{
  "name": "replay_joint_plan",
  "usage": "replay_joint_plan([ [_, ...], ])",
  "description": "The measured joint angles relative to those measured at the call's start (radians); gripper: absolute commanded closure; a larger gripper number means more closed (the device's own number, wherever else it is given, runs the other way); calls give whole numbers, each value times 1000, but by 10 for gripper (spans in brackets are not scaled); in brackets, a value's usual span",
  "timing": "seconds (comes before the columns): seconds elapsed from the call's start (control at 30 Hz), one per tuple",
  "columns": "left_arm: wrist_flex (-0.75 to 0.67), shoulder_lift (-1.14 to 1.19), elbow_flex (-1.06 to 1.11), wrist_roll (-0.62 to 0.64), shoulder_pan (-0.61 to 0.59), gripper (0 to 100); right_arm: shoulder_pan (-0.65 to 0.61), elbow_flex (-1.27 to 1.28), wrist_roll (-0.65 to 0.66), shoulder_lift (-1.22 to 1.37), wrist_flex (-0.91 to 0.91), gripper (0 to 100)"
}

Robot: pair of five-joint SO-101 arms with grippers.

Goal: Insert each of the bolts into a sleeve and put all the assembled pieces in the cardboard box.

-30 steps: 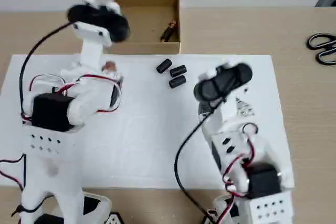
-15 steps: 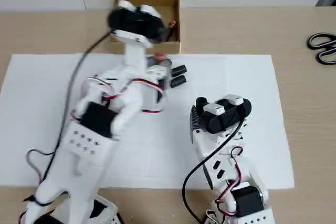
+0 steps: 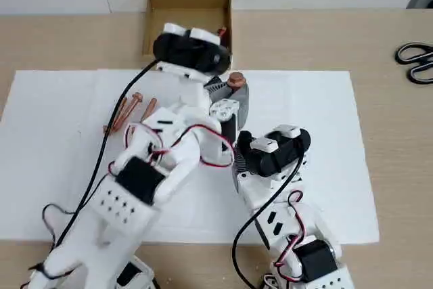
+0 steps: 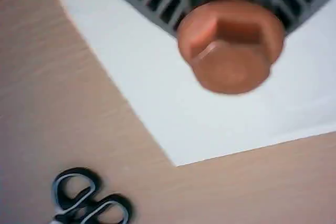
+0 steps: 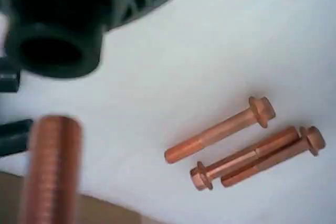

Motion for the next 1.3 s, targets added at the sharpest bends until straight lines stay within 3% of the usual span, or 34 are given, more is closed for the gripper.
replay_joint_plan([
  [1.3, 2, -2, 35, 3, 37, 995, -14, 0, 0, 0, 2, 995],
])
